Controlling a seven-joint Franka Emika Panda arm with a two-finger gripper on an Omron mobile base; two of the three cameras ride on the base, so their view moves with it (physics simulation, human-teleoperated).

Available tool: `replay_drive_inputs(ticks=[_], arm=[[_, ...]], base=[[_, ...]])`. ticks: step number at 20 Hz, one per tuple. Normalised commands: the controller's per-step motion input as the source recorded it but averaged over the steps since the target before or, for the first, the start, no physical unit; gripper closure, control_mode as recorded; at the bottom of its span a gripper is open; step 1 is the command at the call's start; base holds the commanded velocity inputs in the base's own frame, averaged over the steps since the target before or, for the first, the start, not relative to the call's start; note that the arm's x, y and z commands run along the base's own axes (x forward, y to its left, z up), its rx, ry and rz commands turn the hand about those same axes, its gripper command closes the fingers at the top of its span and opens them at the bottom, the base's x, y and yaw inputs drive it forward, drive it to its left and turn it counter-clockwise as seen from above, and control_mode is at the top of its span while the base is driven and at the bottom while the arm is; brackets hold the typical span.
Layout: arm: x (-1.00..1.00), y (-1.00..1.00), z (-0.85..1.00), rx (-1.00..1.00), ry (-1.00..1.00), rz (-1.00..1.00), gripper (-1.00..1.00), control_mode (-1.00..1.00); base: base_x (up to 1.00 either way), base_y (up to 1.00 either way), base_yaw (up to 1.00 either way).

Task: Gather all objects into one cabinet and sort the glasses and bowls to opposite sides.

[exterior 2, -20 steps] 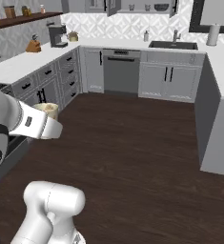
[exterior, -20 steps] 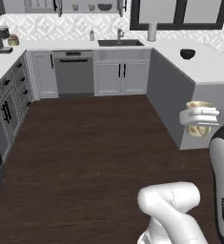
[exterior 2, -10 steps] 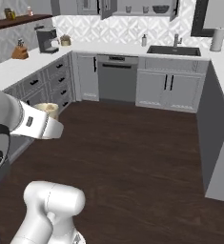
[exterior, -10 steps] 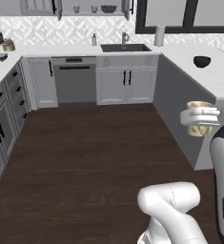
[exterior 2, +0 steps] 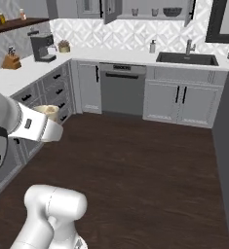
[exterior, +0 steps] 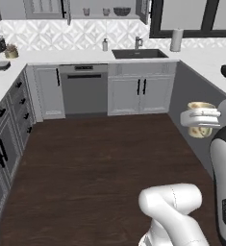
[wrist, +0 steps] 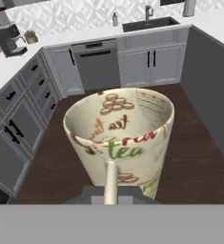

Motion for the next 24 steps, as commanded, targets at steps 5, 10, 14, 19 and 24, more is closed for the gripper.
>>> replay_drive_inputs(ticks=[5, 10, 14, 19, 24], arm=[[0.00, 0.00, 0.00, 0.00, 0.00, 0.00, 1.00, 1.00], [0.00, 0.00, 0.00, 0.00, 0.00, 0.00, 1.00, 1.00], [0.00, 0.00, 0.00, 0.00, 0.00, 0.00, 1.00, 1.00], [0.00, 0.00, 0.00, 0.00, 0.00, 0.00, 1.00, 1.00], [0.00, 0.00, 0.00, 0.00, 0.00, 0.00, 1.00, 1.00]], base=[[1.00, 0.00, 0.00], [1.00, 0.00, 0.00], [1.00, 0.00, 0.00], [1.00, 0.00, -0.05], [1.00, 0.33, -0.22]])
